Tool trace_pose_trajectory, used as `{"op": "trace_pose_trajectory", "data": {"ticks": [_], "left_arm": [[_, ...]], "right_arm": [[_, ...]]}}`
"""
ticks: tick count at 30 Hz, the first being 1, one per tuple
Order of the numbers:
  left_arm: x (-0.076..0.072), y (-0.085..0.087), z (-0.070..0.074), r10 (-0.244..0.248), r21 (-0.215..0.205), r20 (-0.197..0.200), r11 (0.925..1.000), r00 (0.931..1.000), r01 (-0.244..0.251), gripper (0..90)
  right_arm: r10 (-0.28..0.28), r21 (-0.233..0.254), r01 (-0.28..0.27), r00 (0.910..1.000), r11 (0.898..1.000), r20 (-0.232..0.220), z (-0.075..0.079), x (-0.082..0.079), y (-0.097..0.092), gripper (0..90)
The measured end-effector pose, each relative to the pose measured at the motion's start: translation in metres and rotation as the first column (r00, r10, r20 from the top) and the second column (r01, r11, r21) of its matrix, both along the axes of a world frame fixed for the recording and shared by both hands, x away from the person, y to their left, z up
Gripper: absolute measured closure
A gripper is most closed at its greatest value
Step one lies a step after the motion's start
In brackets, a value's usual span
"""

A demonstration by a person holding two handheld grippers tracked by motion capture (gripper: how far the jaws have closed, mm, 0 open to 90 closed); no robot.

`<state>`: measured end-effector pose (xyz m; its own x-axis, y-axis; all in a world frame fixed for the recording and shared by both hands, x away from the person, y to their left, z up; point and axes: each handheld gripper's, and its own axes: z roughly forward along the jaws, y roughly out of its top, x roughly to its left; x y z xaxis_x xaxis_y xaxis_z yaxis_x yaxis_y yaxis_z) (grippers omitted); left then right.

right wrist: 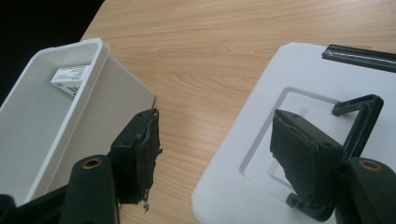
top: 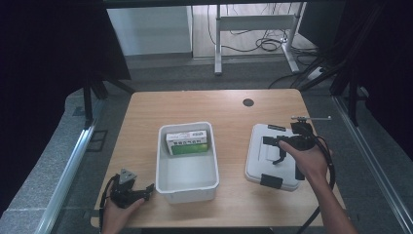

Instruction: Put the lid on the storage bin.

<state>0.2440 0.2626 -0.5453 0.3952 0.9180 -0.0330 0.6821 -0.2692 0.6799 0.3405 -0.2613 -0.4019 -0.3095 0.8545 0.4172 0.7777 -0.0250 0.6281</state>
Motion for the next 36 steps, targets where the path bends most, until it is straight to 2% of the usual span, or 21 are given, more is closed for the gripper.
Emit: {"op": "trace_pose_trajectory", "data": {"ticks": [20, 22, 28, 36], "left_arm": [[0.0, 0.0, 0.0, 0.0, 0.001, 0.0, 1.0, 1.0, 0.0, 11.9], [0.0, 0.0, 0.0, 0.0, 0.001, 0.0, 1.0, 1.0, 0.0, 11.9], [0.0, 0.0, 0.0, 0.0, 0.001, 0.0, 1.0, 1.0, 0.0, 11.9], [0.0, 0.0, 0.0, 0.0, 0.001, 0.0, 1.0, 1.0, 0.0, 11.9]], "right_arm": [[-0.1, -0.059, 0.096, 0.9924, 0.994, -0.07, -0.011, 0.031, -0.015, 35.5], [-0.119, -0.078, 0.112, 0.9887, 0.991, -0.092, -0.016, 0.037, -0.017, 35.6], [-0.147, -0.091, 0.138, 0.9837, 0.986, -0.103, -0.021, 0.046, -0.021, 36.9], [-0.168, -0.128, 0.149, 0.9737, 0.98, -0.154, -0.033, 0.056, -0.024, 36.9]]}}
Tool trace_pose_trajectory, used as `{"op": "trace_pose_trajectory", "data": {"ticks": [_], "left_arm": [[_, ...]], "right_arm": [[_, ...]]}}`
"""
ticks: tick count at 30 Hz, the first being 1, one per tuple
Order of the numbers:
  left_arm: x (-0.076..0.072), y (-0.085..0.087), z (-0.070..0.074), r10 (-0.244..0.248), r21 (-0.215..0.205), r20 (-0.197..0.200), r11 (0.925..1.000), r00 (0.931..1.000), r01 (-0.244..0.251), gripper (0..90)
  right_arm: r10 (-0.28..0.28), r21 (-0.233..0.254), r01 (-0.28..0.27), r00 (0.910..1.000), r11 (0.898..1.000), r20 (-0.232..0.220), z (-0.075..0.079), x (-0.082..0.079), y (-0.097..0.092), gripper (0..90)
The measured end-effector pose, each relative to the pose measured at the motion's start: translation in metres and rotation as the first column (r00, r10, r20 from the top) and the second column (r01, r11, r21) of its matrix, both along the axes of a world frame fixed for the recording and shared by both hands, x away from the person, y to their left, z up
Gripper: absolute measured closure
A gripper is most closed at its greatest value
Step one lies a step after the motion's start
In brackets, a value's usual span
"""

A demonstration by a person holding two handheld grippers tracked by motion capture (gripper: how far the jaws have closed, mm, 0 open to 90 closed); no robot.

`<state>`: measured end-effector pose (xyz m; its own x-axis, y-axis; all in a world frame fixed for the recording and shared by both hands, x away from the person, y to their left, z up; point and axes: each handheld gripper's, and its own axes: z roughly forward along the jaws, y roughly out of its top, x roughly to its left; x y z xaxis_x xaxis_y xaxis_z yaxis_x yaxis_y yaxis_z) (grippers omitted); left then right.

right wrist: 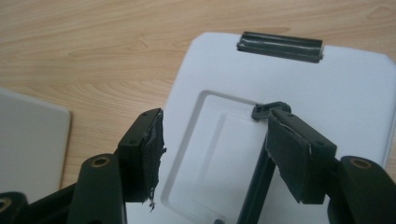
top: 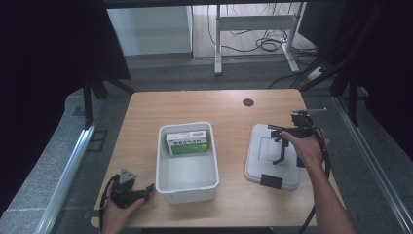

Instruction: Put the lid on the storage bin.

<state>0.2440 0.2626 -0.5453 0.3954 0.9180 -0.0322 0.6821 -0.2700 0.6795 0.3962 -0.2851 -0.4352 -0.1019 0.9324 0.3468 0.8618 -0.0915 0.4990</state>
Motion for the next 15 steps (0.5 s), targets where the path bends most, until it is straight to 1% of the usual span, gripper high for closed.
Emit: {"op": "trace_pose_trajectory", "data": {"ticks": [1, 2, 3, 5, 6, 9, 11, 15], "left_arm": [[0.0, 0.0, 0.0, 0.0, 0.0, 0.0, 1.0, 1.0, 0.0, 11.9], [0.0, 0.0, 0.0, 0.0, 0.0, 0.0, 1.0, 1.0, 0.0, 11.9], [0.0, 0.0, 0.0, 0.0, 0.0, 0.0, 1.0, 1.0, 0.0, 11.9], [0.0, 0.0, 0.0, 0.0, 0.0, 0.0, 1.0, 1.0, 0.0, 11.9], [0.0, 0.0, 0.0, -0.001, 0.0, 0.0, 1.0, 1.0, 0.001, 11.9], [0.0, 0.0, 0.0, -0.001, 0.0, 0.0, 1.0, 1.0, 0.001, 11.9], [0.0, 0.0, 0.0, -0.002, 0.0, 0.0, 1.0, 1.0, 0.002, 11.9], [0.0, 0.0, 0.0, -0.001, 0.0, 0.001, 1.0, 1.0, 0.001, 11.9]], "right_arm": [[-0.005, 0.0, 0.005, 0.9998, 1.0, -0.017, -0.002, 0.001, 0.0, 36.9], [-0.005, 0.0, 0.005, 0.9998, 1.0, -0.017, -0.002, 0.001, 0.0, 36.9], [-0.008, -0.011, 0.007, 0.9994, 1.0, -0.034, -0.005, 0.003, -0.001, 36.9], [-0.015, -0.019, 0.014, 0.999, 1.0, -0.042, -0.008, 0.004, -0.002, 37.0], [-0.021, -0.027, 0.02, 0.9983, 0.999, -0.054, -0.009, 0.005, -0.002, 37.4], [-0.03, -0.033, 0.028, 0.9976, 0.999, -0.062, -0.012, 0.006, -0.003, 37.9], [-0.037, -0.044, 0.033, 0.9953, 0.998, -0.09, -0.015, 0.006, -0.004, 39.9], [-0.04, -0.062, 0.032, 0.992, 0.998, -0.12, -0.019, 0.006, -0.003, 42.6]]}}
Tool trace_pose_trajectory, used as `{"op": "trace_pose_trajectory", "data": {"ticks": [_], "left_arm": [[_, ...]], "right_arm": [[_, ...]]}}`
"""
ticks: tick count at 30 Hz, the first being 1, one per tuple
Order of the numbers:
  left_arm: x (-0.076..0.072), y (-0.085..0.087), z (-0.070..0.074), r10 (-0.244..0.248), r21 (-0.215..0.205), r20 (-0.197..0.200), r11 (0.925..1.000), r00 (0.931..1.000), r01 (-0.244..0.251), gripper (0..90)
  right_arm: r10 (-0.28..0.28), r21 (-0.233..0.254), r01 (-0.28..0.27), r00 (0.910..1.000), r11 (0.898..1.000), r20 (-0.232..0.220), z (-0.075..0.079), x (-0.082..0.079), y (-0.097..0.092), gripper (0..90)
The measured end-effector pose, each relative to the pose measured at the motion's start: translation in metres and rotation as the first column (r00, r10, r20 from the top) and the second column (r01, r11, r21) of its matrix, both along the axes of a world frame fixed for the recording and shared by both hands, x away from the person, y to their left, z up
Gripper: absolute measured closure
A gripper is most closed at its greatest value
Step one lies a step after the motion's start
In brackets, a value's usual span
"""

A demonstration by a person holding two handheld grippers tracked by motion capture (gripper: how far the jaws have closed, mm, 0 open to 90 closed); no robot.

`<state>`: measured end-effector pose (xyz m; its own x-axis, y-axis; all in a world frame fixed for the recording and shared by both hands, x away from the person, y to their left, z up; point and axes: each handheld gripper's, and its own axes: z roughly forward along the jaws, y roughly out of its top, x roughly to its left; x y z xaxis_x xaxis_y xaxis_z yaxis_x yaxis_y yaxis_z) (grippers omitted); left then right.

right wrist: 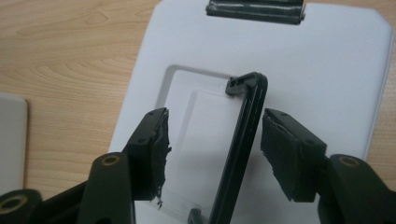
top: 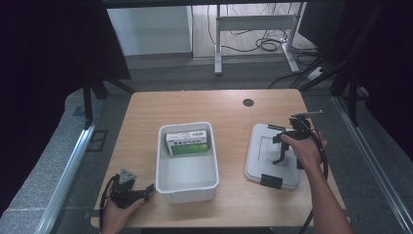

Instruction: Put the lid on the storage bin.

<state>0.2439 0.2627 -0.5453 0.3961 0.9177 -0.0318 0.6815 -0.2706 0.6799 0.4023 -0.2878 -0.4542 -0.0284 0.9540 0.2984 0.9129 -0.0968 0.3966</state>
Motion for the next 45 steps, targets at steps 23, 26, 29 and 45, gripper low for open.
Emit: {"op": "trace_pose_trajectory", "data": {"ticks": [23, 26, 29, 45], "left_arm": [[0.0, 0.001, 0.0, -0.006, -0.001, -0.001, 1.0, 1.0, 0.006, 12.0], [0.0, 0.001, 0.0, -0.007, -0.001, -0.001, 1.0, 1.0, 0.007, 12.0], [0.0, 0.001, 0.0, -0.008, -0.001, -0.001, 1.0, 1.0, 0.008, 12.0], [0.0, 0.001, 0.0, -0.012, -0.001, -0.001, 0.9999, 0.9999, 0.012, 12.1]], "right_arm": [[-0.137, 0.098, 0.163, 0.9635, 0.982, -0.23, -0.01, 0.002, -0.004, 83.3], [-0.152, 0.113, 0.184, 0.9585, 0.977, -0.241, -0.01, 0.002, -0.006, 83.7], [-0.16, 0.119, 0.193, 0.9569, 0.974, -0.242, -0.01, 0.002, -0.007, 83.8], [-0.152, 0.148, 0.188, 0.962, 0.971, -0.227, 0.013, -0.003, -0.005, 84.2]]}}
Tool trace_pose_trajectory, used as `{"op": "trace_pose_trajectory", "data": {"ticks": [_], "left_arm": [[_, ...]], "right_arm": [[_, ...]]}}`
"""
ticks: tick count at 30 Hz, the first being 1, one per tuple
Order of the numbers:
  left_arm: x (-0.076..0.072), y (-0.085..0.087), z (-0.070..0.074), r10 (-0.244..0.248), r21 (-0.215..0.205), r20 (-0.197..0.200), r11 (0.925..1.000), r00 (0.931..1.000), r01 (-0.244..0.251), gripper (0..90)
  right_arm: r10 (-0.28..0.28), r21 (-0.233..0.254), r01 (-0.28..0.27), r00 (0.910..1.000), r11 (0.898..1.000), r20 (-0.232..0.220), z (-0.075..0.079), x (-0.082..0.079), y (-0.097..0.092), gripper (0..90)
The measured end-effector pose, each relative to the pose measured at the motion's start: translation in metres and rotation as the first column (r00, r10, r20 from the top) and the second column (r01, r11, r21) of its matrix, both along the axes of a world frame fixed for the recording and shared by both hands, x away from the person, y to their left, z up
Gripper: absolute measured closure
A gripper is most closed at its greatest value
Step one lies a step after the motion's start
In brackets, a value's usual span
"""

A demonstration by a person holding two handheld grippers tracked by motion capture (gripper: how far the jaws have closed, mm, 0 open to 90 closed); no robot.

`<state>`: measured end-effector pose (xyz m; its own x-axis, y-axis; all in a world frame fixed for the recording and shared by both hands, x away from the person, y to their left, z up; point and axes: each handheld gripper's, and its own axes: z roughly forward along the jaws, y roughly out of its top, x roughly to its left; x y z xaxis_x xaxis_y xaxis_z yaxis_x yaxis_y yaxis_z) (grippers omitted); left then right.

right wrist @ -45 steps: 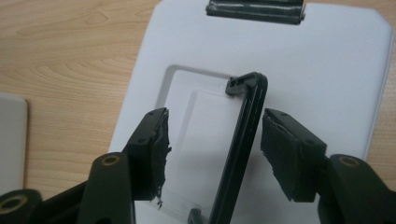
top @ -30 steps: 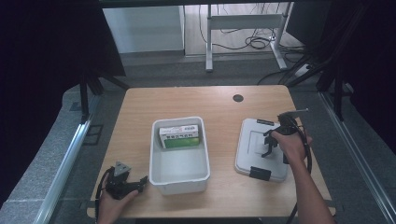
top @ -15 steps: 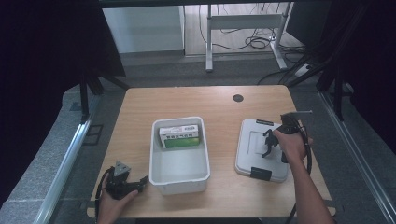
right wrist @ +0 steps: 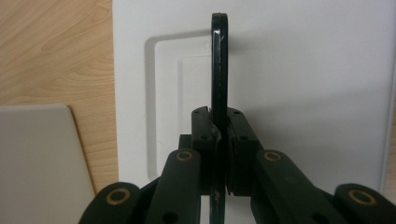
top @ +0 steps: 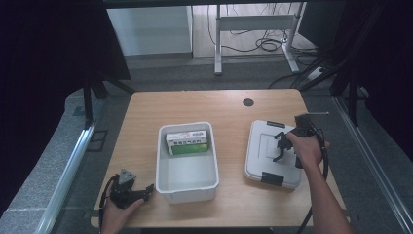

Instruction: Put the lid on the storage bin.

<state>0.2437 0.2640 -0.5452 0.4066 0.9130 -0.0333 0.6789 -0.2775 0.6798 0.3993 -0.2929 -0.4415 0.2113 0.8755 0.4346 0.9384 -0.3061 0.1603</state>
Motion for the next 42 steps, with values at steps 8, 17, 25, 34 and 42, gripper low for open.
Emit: {"op": "trace_pose_trajectory", "data": {"ticks": [8, 17, 25, 34, 42], "left_arm": [[0.0, 0.0, 0.0, 0.0, -0.001, 0.0, 1.0, 1.0, 0.0, 12.1], [-0.001, 0.0, 0.0, 0.001, -0.001, 0.001, 1.0, 1.0, -0.001, 12.2], [-0.001, 0.0, 0.0, 0.001, -0.001, 0.0, 1.0, 1.0, -0.001, 12.2], [-0.001, 0.0, 0.0, 0.001, 0.0, 0.0, 1.0, 1.0, -0.001, 12.2], [-0.001, 0.0, 0.0, 0.002, -0.001, 0.003, 1.0, 1.0, -0.002, 12.2]], "right_arm": [[0.015, 0.001, -0.015, 0.9996, 1.0, 0.024, 0.014, -0.005, 0.001, 84.2], [0.046, 0.004, -0.046, 0.9977, 0.999, 0.051, 0.029, -0.011, 0.003, 84.3], [0.067, 0.006, -0.068, 0.9944, 0.998, 0.082, 0.045, -0.018, 0.004, 84.2], [0.106, 0.018, -0.109, 0.9875, 0.994, 0.116, 0.063, -0.029, 0.009, 84.2], [0.132, 0.021, -0.136, 0.9806, 0.99, 0.145, 0.077, -0.036, 0.014, 84.2]]}}
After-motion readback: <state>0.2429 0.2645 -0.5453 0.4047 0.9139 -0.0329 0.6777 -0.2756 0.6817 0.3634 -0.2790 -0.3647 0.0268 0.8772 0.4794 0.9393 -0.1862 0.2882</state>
